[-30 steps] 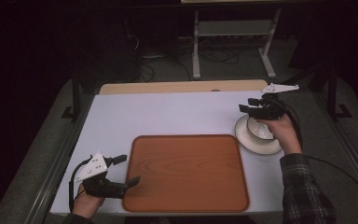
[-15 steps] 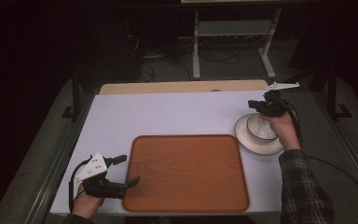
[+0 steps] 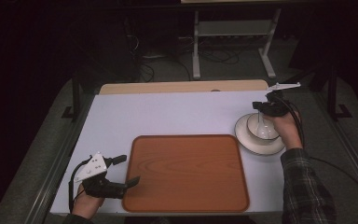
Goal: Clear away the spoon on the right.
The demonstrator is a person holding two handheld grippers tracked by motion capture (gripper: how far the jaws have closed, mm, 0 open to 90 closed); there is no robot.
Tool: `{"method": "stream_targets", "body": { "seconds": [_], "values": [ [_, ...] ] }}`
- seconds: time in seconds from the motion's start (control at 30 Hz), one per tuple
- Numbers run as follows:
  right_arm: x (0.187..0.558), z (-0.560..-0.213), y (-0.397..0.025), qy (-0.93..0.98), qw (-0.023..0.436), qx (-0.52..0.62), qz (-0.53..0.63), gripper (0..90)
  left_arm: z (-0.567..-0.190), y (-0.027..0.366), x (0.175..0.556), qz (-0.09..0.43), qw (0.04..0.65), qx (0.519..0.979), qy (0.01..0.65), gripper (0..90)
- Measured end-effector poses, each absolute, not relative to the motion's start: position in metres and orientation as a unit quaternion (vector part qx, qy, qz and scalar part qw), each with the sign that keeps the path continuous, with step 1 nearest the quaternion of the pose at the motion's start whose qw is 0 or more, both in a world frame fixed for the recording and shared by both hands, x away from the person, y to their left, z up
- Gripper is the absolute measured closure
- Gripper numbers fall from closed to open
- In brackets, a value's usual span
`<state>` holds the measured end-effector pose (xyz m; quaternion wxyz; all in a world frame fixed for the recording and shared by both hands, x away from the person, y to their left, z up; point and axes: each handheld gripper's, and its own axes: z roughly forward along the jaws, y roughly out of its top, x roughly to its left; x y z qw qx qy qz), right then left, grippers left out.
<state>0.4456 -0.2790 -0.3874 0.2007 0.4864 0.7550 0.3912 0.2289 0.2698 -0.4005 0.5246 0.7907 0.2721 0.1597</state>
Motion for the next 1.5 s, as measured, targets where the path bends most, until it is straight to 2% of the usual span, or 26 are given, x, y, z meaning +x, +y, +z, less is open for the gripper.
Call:
{"method": "stream_targets", "body": {
  "seconds": [1.5],
  "values": [
    [0.419,-0.393,-0.328,0.733,0.218,0.530,0.366,89.7,-0.401,0.269,0.229,0.159,0.523,0.792,0.272,12.8]
  ]
}}
